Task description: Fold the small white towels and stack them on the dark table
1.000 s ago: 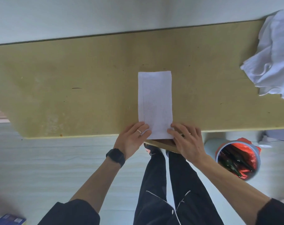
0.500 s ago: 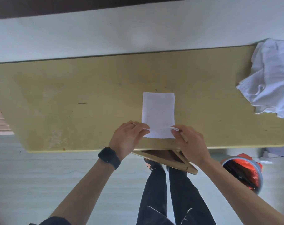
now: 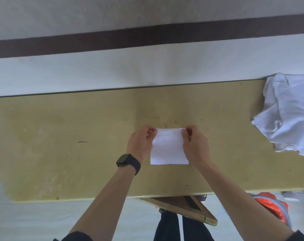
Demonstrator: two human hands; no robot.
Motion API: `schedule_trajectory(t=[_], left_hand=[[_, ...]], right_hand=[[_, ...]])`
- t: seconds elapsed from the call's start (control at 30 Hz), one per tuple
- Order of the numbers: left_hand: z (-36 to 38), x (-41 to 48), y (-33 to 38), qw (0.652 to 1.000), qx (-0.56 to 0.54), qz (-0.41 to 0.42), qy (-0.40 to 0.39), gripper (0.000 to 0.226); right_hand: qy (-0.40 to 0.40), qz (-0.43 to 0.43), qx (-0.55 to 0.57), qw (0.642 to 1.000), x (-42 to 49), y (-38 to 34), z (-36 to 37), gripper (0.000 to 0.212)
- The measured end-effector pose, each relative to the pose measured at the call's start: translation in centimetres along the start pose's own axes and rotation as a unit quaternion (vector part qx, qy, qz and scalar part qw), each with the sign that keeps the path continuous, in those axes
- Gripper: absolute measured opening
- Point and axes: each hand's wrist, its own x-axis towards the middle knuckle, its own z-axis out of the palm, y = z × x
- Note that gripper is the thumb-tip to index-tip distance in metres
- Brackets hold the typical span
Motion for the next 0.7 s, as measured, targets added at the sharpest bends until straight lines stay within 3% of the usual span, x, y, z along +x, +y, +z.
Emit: schedule_trajectory(t=[0.27, 0.47, 0.7], left_hand=[[0.4, 0.8, 0.1, 0.992, 0.116, 0.035, 0.042, 0.026], [0.9, 1.9, -0.7, 0.956, 0.244, 0.145, 0.073, 0.025], [0.9, 1.5, -1.6, 0.947, 0.199, 0.216, 0.129, 0.012]], right_hand=[[0.027, 0.006, -0.077, 0.997, 0.3, -0.2, 0.9, 0.011], [0.041, -0.019, -0.113, 0.993, 0.3, -0.6, 1.0, 0.013], [0.07, -0.046, -0.134, 0.987, 0.0, -0.3, 1.5, 0.018]])
